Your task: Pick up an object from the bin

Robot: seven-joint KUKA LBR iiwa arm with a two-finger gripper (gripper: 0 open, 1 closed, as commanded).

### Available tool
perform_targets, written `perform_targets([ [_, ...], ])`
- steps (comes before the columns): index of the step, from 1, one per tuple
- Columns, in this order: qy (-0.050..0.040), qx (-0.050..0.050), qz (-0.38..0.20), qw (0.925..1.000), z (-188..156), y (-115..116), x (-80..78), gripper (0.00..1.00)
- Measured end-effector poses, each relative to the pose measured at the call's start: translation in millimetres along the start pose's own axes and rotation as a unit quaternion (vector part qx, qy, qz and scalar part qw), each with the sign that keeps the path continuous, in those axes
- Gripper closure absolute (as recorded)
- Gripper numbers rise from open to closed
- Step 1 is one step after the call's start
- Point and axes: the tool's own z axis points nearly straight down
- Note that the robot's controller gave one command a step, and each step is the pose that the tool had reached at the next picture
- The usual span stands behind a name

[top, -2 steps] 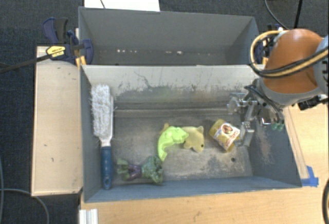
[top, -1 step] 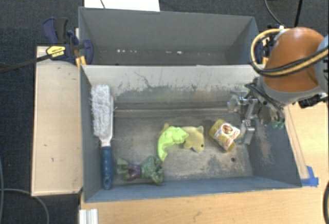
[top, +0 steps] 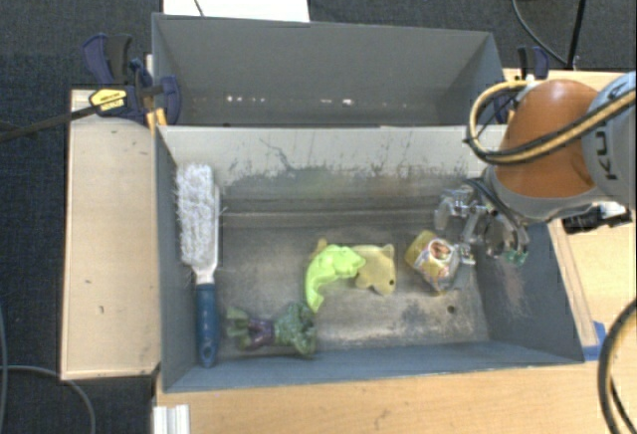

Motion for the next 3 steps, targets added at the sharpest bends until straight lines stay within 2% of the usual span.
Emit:
perform_targets([
  [1, 0.0030, 0.000, 0.013, 0.9999, 33, -2, -0.7, 0.00],
  [2, 0.0010, 0.000, 0.064, 0.9979, -5, 4, -2.8, 0.00],
  [3, 0.0036, 0.000, -0.002, 1.0000, 55, 1, 7.5, 0.00],
])
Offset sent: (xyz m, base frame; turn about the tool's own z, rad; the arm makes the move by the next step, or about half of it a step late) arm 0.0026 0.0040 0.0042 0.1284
